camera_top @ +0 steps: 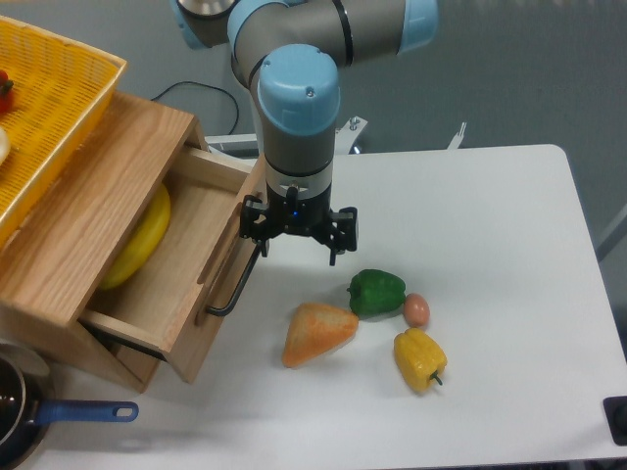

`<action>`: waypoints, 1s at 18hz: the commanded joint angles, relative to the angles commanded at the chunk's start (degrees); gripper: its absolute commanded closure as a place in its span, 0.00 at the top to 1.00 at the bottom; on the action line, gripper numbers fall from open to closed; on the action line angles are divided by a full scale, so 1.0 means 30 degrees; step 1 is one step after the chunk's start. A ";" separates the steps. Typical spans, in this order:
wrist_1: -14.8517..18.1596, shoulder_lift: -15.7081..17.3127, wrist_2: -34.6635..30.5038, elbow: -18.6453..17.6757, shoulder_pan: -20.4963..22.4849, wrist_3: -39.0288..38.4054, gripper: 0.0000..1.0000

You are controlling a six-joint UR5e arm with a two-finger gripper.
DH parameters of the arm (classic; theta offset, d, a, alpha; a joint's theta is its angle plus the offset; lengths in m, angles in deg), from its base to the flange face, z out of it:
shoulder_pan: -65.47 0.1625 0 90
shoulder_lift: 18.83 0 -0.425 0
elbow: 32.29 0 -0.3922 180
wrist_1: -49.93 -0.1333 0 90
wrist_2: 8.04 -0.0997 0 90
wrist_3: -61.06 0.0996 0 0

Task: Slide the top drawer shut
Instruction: 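Push the drawer front with the gripper into the cabinet, then keep pushing the drawer until its front is flush with the cabinet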

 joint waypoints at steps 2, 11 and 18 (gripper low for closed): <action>0.0000 0.0000 0.0000 0.0000 -0.0146 -0.0119 1.00; 0.0000 0.0000 0.0000 -0.0059 -0.0967 -0.0937 1.00; 0.0292 0.0029 0.0000 -0.0088 -0.1553 -0.1085 1.00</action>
